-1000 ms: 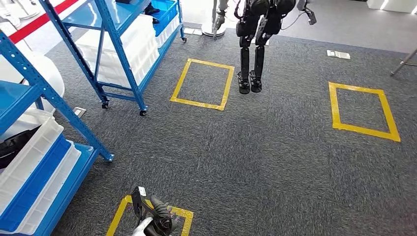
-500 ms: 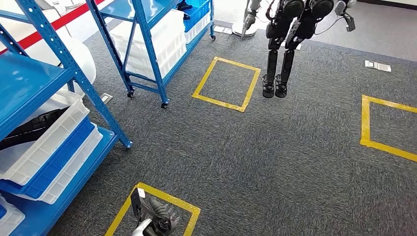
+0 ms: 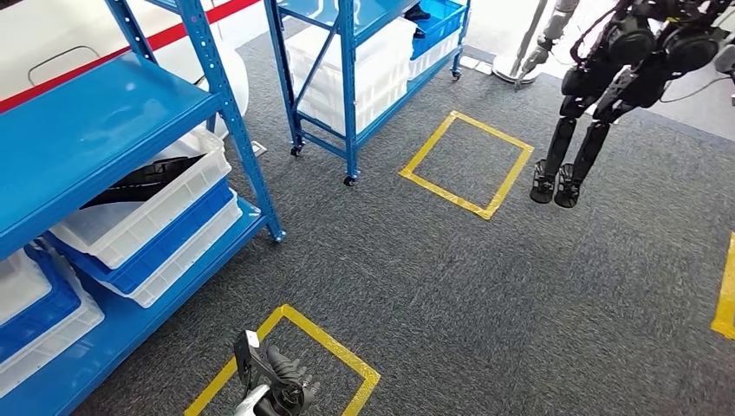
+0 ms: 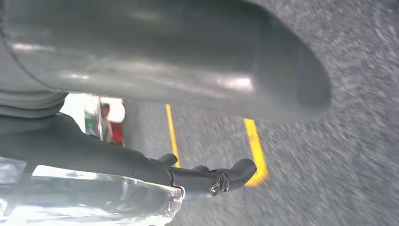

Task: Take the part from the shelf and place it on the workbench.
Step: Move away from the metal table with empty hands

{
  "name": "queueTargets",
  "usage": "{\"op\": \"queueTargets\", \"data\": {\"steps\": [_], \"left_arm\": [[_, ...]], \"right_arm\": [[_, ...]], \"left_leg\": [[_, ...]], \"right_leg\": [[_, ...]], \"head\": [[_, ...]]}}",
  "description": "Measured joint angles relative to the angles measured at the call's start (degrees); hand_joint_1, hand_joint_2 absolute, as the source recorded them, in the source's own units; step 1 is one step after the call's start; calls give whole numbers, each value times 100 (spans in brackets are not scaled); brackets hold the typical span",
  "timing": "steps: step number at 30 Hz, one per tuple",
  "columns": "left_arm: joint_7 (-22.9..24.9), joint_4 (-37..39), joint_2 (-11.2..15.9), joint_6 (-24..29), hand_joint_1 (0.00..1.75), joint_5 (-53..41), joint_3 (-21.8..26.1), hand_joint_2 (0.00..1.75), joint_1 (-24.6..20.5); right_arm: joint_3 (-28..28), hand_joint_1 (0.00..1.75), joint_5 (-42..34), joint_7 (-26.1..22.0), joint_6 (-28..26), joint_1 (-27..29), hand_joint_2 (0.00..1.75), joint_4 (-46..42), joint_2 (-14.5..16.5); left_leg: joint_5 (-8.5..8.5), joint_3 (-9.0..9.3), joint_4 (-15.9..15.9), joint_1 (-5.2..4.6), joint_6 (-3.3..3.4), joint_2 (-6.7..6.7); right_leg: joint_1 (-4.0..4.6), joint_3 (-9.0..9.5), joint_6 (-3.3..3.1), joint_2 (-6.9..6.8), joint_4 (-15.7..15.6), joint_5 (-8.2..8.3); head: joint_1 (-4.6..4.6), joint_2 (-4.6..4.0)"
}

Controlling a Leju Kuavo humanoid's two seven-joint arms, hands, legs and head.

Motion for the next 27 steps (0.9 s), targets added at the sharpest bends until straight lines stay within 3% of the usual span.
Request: {"op": "queueTargets", "data": {"steps": [1,3,5,7,9,11,12,13,14,16,18,20,21,23,24,25,27], "left_arm": [[-1,-2,0,7,0,1,1,0,0],[-6,-7,4,23,0,5,4,0,4],[-11,-10,19,38,0,9,8,0,12],[-25,-16,33,49,0,9,11,0,19],[-40,-27,35,56,0,9,10,0,21],[-53,-34,36,63,0,8,11,0,28],[-69,-34,37,72,0,5,14,0,35],[-94,-36,38,82,0,1,18,0,40],[-122,-41,39,91,0,-4,21,0,42],[-167,-66,38,102,0,-13,26,0,29],[-185,-92,33,105,0,-16,28,0,5],[-195,-102,32,110,0,-17,36,0,-3],[-198,-107,30,113,0,-18,42,0,2],[-204,-117,23,113,0,-19,50,0,-2],[-205,-120,17,111,0,-19,51,0,-5],[-205,-120,14,109,0,-18,51,0,-8],[-202,-120,9,110,0,-17,54,0,7]], "right_arm": [[1,0,5,-5,-1,-5,0,2,4],[2,0,16,-12,1,-18,0,5,10],[1,0,26,-12,1,-30,0,5,12],[0,0,34,-10,0,-34,0,4,17],[1,0,39,-9,0,-25,0,3,19],[1,0,39,-2,0,-7,0,3,14],[0,0,39,2,0,-4,0,3,10],[-1,0,39,4,-1,-8,0,3,9],[0,0,39,4,-1,-16,0,3,11],[1,0,39,4,-2,-27,0,3,29],[2,0,39,4,-4,-34,0,3,41],[1,0,39,4,-7,-44,0,1,49],[1,0,39,4,-7,-50,0,-2,50],[2,0,39,1,-8,-50,0,-7,53],[3,0,39,-1,-8,-46,0,-7,46],[3,0,39,-3,-8,-36,0,-6,41],[2,0,38,2,-8,-15,0,-6,20]], "left_leg": [[-17,-15,32,1,-39,-75],[-23,-59,57,-10,-113,-181],[-10,-98,54,3,-164,-238],[-140,-199,251,5,-209,2],[-496,-515,910,-5,-249,392],[-774,-888,1635,4,-264,549],[-766,-955,1750,4,-255,568],[-646,-893,1620,0,-230,588],[-458,-715,1285,-14,-188,637],[-167,-281,483,-87,-61,945],[-114,-105,135,-162,22,1126],[-89,-85,76,-168,47,967],[-53,-45,12,-148,56,881],[36,41,-122,-82,91,707],[58,51,-150,-63,99,620],[69,49,-157,-50,110,529],[71,47,-150,-42,99,321]], "right_leg": [[-15,141,16,90,-323,119],[-5,243,-51,177,-557,185],[2,255,-150,67,-570,214],[-3,265,-236,-47,-580,225],[28,271,-322,-185,-585,210],[69,274,-371,-356,-584,188],[86,278,-383,-438,-584,179],[102,289,-395,-517,-584,169],[120,308,-403,-590,-584,156],[162,352,-403,-718,-587,123],[180,379,-372,-837,-594,93],[197,423,-329,-980,-624,72],[201,437,-308,-949,-608,45],[197,341,-290,-632,-322,-117],[162,184,-291,-404,9,-257],[140,-1,-291,-261,381,-401],[88,-293,-230,-170,882,-526]], "head": [[11,0],[21,0],[15,0],[-19,0],[-65,0],[-78,0],[-80,0],[-81,0],[-81,0],[-68,0],[-55,0],[-55,0],[-51,0],[-41,0],[-32,0],[-26,0],[-18,0]]}}
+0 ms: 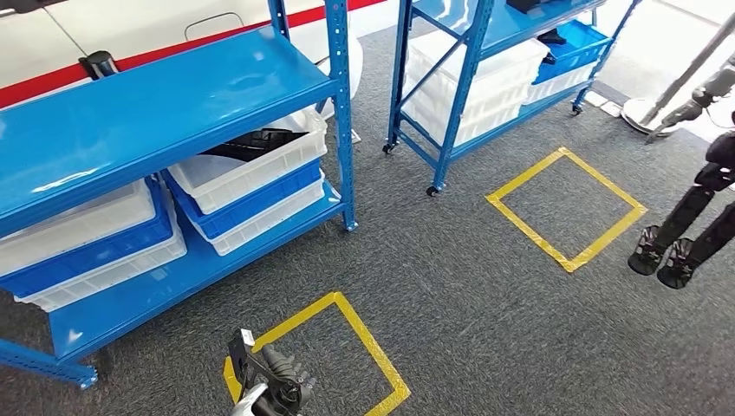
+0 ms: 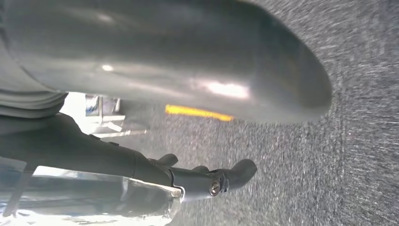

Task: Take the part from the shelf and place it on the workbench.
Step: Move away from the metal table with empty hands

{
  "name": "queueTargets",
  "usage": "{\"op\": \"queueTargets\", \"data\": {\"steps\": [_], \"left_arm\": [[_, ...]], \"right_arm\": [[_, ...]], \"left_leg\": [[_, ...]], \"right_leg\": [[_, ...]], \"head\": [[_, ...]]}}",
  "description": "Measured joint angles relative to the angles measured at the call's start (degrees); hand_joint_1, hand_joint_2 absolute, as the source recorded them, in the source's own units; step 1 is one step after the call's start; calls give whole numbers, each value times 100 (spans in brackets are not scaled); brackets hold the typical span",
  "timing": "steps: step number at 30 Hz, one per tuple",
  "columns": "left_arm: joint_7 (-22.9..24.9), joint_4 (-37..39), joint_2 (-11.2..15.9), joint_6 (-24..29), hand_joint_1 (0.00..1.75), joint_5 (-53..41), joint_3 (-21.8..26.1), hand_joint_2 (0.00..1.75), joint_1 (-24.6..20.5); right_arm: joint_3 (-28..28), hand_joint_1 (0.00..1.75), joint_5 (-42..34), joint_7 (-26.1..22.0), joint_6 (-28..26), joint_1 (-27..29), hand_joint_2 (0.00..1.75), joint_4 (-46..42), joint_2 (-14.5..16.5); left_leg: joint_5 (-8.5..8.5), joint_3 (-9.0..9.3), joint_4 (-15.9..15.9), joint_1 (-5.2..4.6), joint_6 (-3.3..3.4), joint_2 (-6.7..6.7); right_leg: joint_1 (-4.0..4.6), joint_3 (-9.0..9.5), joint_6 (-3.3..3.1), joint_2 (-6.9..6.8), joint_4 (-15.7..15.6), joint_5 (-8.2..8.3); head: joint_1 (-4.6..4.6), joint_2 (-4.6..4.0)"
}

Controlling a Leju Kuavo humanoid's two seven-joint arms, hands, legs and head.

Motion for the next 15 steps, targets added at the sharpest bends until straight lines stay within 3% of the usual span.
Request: {"op": "queueTargets", "data": {"steps": [1,2,4,6,8,9,11,13,15], "left_arm": [[0,0,0,2,0,0,2,0,8],[0,0,0,3,0,0,2,0,12],[0,-1,1,3,0,0,3,0,13],[2,-3,-1,1,0,0,3,0,17],[3,-4,6,-3,0,0,4,0,24],[4,-4,13,-6,0,0,5,0,29],[7,-4,21,-13,0,1,7,0,32],[22,-4,22,-30,0,2,5,0,31],[39,-4,23,-48,0,2,5,0,39]], "right_arm": [[-1,0,-1,3,0,4,0,0,-8],[-1,0,-1,5,0,3,0,0,-15],[0,0,0,7,1,-3,0,5,-13],[1,0,1,6,3,-10,0,14,-4],[0,0,1,8,5,-20,0,17,0],[-1,0,2,9,7,-26,0,17,0],[-1,0,2,9,7,-25,0,17,5],[-1,0,3,10,7,-8,0,17,5],[-1,0,2,15,7,9,0,17,1]], "left_leg": [[-2,1,10,10,-13,-96],[-11,3,29,28,-35,-194],[-51,-17,101,52,-114,-358],[-82,-73,168,43,-199,-476],[-69,-126,178,46,-257,-576],[-74,-147,194,56,-278,-561],[-244,-288,475,58,-321,-269],[-607,-645,1194,56,-361,114],[-820,-992,1842,72,-376,233]], "right_leg": [[-25,-9,60,7,-53,78],[-58,90,139,28,-331,249],[-126,401,272,238,-1104,600],[-145,554,260,430,-1463,729],[-136,555,162,383,-1451,731],[-143,556,121,323,-1453,738],[-150,574,21,177,-1461,738],[-108,586,-58,10,-1463,716],[-70,593,-95,-176,-1463,694]], "head": [[-1,0],[-2,0],[19,0],[40,0],[22,0],[8,0],[-27,0],[-65,0],[-68,0]]}}
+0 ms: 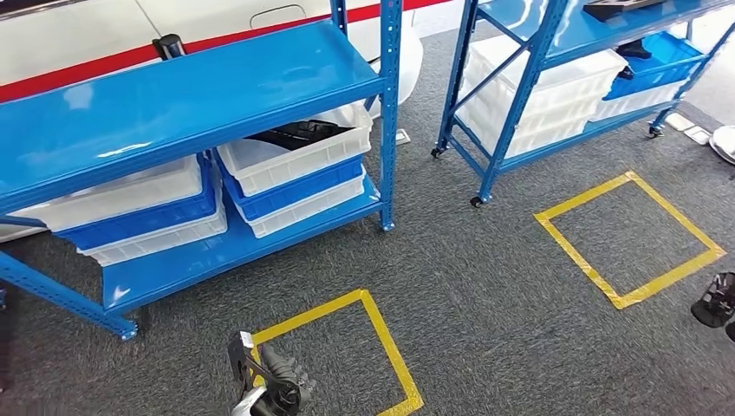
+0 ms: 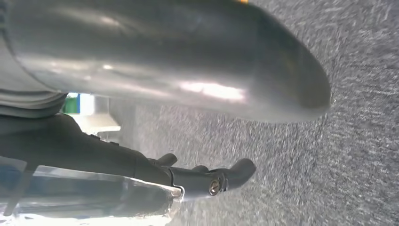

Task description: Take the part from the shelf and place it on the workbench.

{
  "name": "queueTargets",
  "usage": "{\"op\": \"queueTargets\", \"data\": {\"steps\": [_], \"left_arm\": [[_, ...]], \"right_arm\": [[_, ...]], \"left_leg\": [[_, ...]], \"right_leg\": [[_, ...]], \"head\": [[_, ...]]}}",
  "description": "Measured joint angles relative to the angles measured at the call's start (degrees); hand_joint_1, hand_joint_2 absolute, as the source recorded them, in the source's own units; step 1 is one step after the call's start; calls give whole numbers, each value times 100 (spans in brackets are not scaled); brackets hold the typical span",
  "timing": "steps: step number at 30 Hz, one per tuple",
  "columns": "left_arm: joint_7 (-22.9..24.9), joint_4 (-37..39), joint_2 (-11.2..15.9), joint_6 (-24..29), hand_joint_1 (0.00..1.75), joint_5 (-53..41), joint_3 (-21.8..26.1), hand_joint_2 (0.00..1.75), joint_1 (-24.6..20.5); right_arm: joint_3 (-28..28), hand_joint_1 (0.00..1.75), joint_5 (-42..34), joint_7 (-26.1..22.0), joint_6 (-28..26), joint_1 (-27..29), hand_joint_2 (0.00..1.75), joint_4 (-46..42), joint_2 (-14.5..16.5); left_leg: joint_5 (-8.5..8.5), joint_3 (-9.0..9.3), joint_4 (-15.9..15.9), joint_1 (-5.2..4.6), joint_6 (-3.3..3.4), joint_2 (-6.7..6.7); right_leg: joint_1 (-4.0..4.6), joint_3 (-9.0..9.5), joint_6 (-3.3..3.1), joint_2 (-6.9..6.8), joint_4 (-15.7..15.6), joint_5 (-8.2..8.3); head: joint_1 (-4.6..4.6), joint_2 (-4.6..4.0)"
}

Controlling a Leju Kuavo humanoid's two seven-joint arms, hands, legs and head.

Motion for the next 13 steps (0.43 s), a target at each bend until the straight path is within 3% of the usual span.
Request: {"op": "queueTargets", "data": {"steps": [1,2,3,4,6,7,9,10,13], "left_arm": [[4,0,1,-5,0,0,1,0,6],[5,0,1,-10,0,0,2,0,9],[7,-1,1,-13,0,0,2,0,8],[9,-4,1,-16,0,0,1,0,3],[9,-12,-1,-19,0,0,1,0,-10],[9,-15,-1,-20,0,0,2,0,-13],[9,-18,0,-20,0,2,4,0,-11],[7,-19,-2,-20,0,3,5,0,-11],[0,-20,-13,-20,0,6,6,0,-24]], "right_arm": [[0,0,0,3,0,-1,0,0,-3],[0,0,-1,5,0,-7,0,0,-3],[0,0,-1,5,0,-17,0,0,1],[0,0,-1,4,1,-24,0,0,9],[0,0,-1,1,4,-29,0,0,24],[0,0,-2,-1,7,-33,0,0,28],[0,0,-3,-2,11,-46,0,-1,30],[0,0,-3,-3,13,-47,0,-1,28],[1,0,-5,-8,13,-34,0,-2,20]], "left_leg": [[49,-33,45,4,8,17],[202,63,-152,2,31,45],[403,265,-534,-12,74,120],[557,490,-955,-47,133,284],[690,776,-1491,-121,217,521],[676,804,-1561,-149,234,553],[710,822,-1621,-137,248,381],[742,851,-1671,-113,264,299],[810,906,-1761,-62,307,90]], "right_leg": [[14,7,-12,-85,0,-10],[28,21,-22,-166,0,-22],[41,42,-27,-235,0,-34],[56,66,-23,-295,-1,-52],[93,98,14,-403,-3,-90],[102,113,40,-462,-10,-106],[112,143,92,-558,-24,-135],[113,144,113,-474,19,-173],[85,-86,108,16,576,-457]], "head": [[-1,0],[-1,0],[-2,0],[0,0],[10,0],[14,0],[9,0],[14,0],[35,0]]}}
